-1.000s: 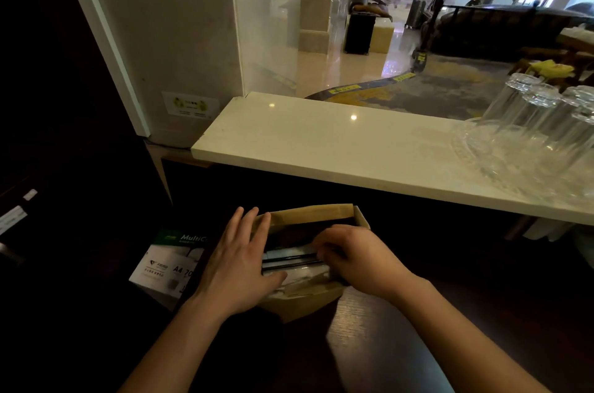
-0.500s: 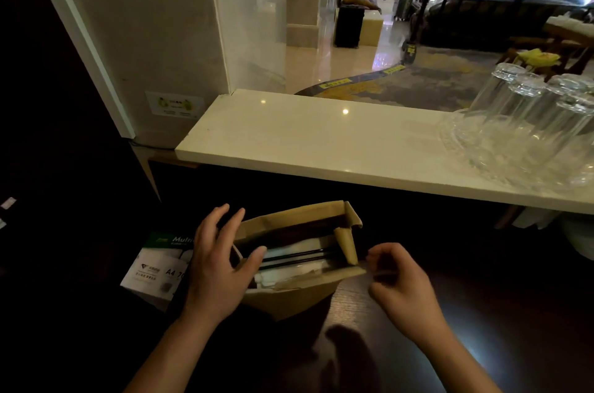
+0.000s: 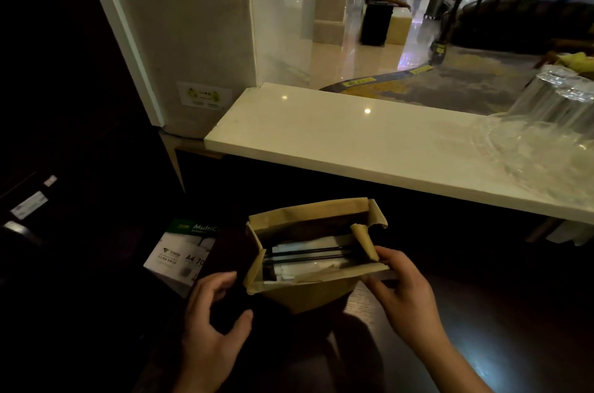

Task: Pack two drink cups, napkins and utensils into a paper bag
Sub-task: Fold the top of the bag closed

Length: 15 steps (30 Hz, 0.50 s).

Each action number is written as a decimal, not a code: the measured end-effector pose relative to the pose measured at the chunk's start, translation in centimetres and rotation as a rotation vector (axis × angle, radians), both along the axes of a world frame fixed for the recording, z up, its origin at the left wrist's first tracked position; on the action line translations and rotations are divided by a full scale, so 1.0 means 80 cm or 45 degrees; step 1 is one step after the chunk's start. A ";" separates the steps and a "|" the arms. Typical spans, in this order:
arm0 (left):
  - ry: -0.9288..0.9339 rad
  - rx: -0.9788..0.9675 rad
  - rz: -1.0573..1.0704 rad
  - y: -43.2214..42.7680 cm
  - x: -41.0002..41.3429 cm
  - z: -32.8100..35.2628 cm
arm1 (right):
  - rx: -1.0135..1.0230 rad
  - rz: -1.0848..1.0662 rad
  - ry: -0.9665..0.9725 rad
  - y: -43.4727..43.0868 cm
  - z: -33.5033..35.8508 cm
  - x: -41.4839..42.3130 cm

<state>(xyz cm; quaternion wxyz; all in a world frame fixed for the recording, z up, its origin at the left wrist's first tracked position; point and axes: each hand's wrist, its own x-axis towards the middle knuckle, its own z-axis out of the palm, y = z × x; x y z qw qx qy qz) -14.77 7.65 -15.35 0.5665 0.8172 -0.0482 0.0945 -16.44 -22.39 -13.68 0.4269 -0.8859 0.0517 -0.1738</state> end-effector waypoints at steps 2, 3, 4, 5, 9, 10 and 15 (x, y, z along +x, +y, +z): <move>0.013 0.049 0.009 -0.008 -0.003 -0.001 | -0.006 -0.011 -0.027 -0.001 -0.001 0.004; 0.021 0.055 0.019 -0.013 -0.002 -0.002 | -0.010 -0.025 -0.021 -0.001 -0.001 0.005; 0.025 0.056 0.038 -0.018 -0.001 -0.002 | -0.009 -0.039 -0.009 -0.003 -0.002 0.006; 0.029 0.054 0.073 -0.024 0.000 -0.001 | -0.005 -0.044 0.002 -0.004 -0.002 0.007; -0.003 0.039 0.179 -0.038 0.008 0.000 | 0.106 -0.030 0.042 -0.010 -0.003 0.012; -0.005 0.041 0.185 -0.041 0.011 0.001 | 0.153 -0.031 0.069 -0.011 -0.003 0.014; -0.025 0.064 0.193 -0.047 0.031 0.010 | 0.287 -0.005 0.178 -0.018 -0.003 0.026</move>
